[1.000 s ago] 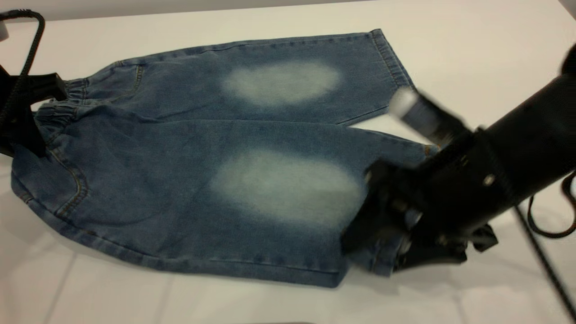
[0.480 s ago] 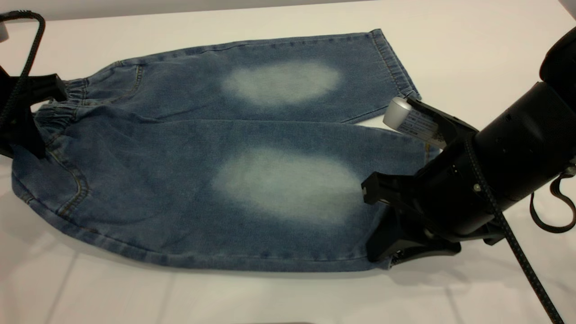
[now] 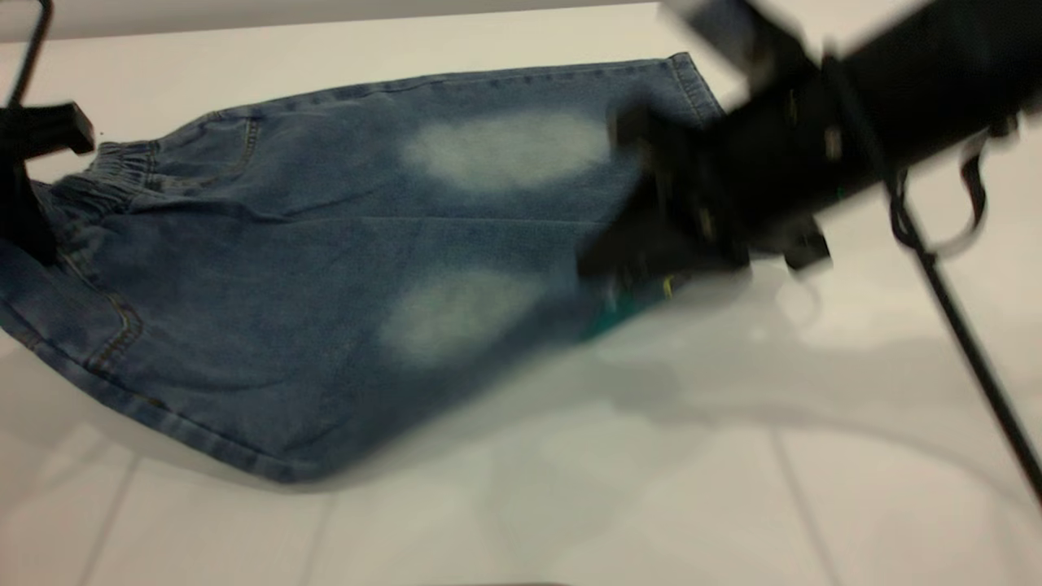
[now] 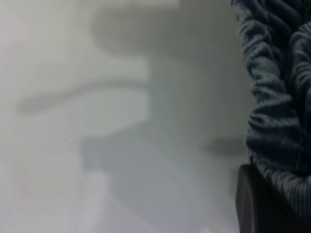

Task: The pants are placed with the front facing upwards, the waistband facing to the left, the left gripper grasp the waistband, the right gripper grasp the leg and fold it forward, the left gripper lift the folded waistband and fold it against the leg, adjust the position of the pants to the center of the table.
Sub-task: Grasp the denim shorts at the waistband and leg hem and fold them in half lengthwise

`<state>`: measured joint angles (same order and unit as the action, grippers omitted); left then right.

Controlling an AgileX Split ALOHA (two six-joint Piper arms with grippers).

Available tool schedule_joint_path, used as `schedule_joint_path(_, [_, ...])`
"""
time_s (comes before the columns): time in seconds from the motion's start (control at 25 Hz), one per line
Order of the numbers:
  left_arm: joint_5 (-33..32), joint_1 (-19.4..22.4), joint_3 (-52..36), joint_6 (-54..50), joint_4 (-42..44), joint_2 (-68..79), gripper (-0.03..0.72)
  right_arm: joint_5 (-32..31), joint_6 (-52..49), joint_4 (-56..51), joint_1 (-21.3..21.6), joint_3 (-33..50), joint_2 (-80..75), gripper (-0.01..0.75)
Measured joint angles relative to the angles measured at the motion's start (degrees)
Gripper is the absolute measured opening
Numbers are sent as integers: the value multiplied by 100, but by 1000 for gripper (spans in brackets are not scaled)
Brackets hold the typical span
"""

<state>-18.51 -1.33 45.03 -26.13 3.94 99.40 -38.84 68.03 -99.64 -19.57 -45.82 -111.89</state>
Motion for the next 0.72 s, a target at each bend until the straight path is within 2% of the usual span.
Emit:
schedule_joint_path(0.16, [-277,0,185,-2,-553,-67,98,-327,-421,37,285,-552,-117,34])
schedule_joint_path(0.28, [-273,0,434,-2,-890,-67,98,-348,-687,57,446,-994,-278,34])
schedule_joint_path(0.6, [421,0,870,-252,-1710,247,98,-370,-1159,-252,821,-2250,-1097,34])
schedule_joint_path(0.72, [684,0,941,-288,-2291,546,98,-370,-1320,-298,892,-2726,-1441,34])
